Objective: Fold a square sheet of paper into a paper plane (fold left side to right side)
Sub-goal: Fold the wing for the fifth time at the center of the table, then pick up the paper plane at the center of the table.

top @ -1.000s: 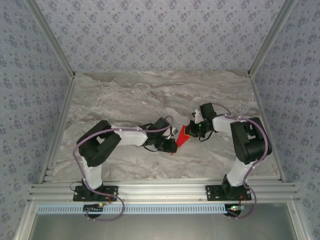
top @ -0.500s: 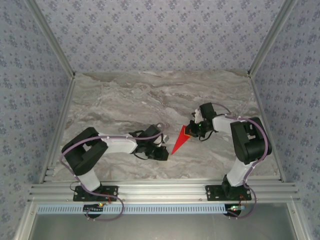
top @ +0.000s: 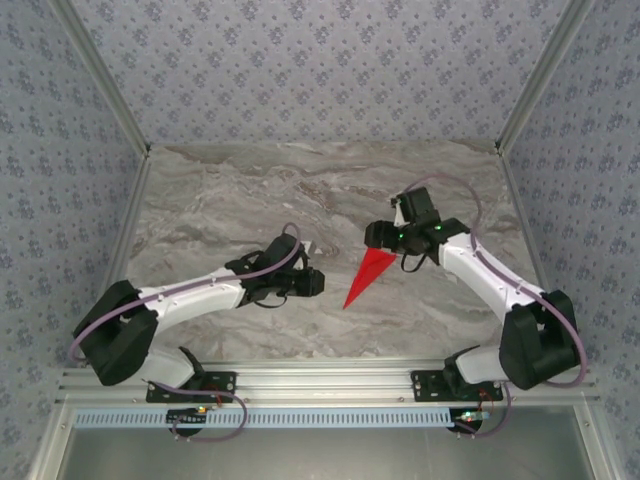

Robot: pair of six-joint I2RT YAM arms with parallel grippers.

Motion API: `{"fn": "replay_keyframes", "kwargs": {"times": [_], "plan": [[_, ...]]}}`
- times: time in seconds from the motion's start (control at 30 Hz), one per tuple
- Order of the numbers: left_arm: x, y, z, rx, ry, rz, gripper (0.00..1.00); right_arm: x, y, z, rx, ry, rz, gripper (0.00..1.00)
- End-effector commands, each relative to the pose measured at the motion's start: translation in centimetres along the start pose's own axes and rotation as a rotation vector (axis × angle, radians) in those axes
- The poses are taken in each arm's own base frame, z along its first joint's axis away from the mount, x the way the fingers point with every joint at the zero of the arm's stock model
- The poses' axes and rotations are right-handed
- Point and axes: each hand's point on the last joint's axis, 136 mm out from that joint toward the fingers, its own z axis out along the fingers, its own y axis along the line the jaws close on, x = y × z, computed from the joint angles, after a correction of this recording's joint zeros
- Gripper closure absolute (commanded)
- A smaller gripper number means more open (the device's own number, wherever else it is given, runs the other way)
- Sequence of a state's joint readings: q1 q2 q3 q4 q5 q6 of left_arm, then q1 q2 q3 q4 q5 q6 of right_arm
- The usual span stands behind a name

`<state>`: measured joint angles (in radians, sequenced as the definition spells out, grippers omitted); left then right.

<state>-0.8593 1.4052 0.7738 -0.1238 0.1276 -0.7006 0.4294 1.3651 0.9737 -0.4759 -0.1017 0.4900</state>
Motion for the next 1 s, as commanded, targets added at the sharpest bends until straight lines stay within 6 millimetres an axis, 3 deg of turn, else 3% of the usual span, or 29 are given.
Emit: {"fn": "replay_keyframes", "kwargs": {"times": [0.0,0.23,0.47,0.57,0.7,0.83,0.97], "plan": [[-2.9,1.6,-1.8,-0.128,-0.139,-0.011,0.7,3.1,-2.6,0.0,0.248,0.039,0.083,0.19],[-2.4,3.2,-2.4,-0.167,-0.182,-0.036,0.63,5.5,-1.5,2.5,0.316,0.001,0.217,0.19],[-1.6,3.9,-3.3,-0.158,-0.199,-0.026,0.49,7.6,-0.6,5.0,0.339,0.062,0.249,0.33],[-1.5,4.0,-3.8,-0.153,-0.214,-0.027,0.46,8.4,-0.5,5.5,0.353,0.087,0.258,0.45],[-1.5,4.0,-4.5,-0.151,-0.228,-0.024,0.45,8.3,-0.3,4.6,0.365,0.07,0.24,0.67],[-1.5,4.3,-5.1,-0.163,-0.244,-0.025,0.44,7.7,1.4,3.3,0.317,0.071,0.184,0.99],[-1.7,4.8,-6.3,-0.186,-0.273,-0.027,0.43,6.1,5.2,1.4,0.202,0.03,0.059,1.0]]}}
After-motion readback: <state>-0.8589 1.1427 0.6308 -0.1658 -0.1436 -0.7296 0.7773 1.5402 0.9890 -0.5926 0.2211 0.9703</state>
